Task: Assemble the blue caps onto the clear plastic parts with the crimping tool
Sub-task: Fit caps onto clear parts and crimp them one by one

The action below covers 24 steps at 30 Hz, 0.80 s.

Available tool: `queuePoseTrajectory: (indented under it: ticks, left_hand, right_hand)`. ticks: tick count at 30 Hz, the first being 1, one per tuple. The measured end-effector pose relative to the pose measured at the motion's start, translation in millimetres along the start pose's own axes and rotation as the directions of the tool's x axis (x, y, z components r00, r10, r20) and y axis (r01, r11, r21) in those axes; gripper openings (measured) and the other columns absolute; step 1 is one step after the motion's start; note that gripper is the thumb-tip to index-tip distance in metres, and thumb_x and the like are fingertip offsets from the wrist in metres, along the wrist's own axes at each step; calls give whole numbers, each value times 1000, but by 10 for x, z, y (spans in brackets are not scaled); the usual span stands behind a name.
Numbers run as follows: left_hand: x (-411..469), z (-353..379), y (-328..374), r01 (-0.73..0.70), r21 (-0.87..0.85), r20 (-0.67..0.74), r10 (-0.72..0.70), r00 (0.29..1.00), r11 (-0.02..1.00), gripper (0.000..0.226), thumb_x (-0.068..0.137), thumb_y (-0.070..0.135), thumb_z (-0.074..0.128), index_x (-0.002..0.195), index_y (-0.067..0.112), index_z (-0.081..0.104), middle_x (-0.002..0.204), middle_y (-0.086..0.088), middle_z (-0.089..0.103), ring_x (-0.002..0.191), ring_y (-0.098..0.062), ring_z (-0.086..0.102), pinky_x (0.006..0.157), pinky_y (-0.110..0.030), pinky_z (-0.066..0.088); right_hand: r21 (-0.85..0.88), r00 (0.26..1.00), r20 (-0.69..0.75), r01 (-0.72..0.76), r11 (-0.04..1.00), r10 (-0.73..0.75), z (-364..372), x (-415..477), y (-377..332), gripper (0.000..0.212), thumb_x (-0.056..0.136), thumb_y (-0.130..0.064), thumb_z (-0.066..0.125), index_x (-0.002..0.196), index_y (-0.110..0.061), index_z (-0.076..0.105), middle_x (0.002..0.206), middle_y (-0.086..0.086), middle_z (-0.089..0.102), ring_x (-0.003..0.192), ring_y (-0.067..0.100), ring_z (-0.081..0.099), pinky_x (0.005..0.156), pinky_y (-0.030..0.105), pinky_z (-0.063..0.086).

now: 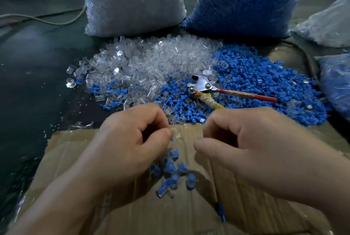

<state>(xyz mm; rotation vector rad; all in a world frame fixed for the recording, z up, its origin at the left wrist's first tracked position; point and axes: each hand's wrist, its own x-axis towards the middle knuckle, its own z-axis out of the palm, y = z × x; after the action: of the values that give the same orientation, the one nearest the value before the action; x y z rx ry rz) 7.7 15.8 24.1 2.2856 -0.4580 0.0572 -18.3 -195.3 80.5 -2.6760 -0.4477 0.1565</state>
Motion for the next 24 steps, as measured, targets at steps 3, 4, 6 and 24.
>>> queuePoseTrajectory:
  ticks: [3,4,6,24]
  left_hand:
    - [-2,4,2,-49,92,82,41,996,995,20,78,55,50,79,37,59,77,20,65,67,-4,62,60,-20,50]
    - [-1,4,1,-57,101,98,47,994,993,20,78,56,48,79,38,58,79,22,64,68,-2,62,58,-19,49]
    - [3,8,1,-81,147,132,61,989,986,21,76,56,46,80,39,58,81,24,63,69,-1,61,54,-20,49]
    - [35,-42,-106,124,193,-213,-81,974,973,12,84,44,59,74,36,61,82,28,64,73,5,61,49,-22,41]
  right_hand:
    - [-200,999,54,16,980,-5,25,-197,-12,58,59,-84,9,92,-44,36,80,-20,50,69,-4,48,58,17,34]
    - [-220,996,85,-1,976,21,73,-257,-20,62,58,-85,7,97,-43,29,86,-19,48,73,-3,47,63,18,37]
    - [-224,983,128,-102,969,133,248,-383,-37,58,64,-86,12,99,-41,20,101,-15,44,86,5,51,70,24,42]
    - [-15,990,45,-136,991,136,334,-315,120,36,85,-63,14,96,-36,34,96,-16,47,84,3,49,72,18,41]
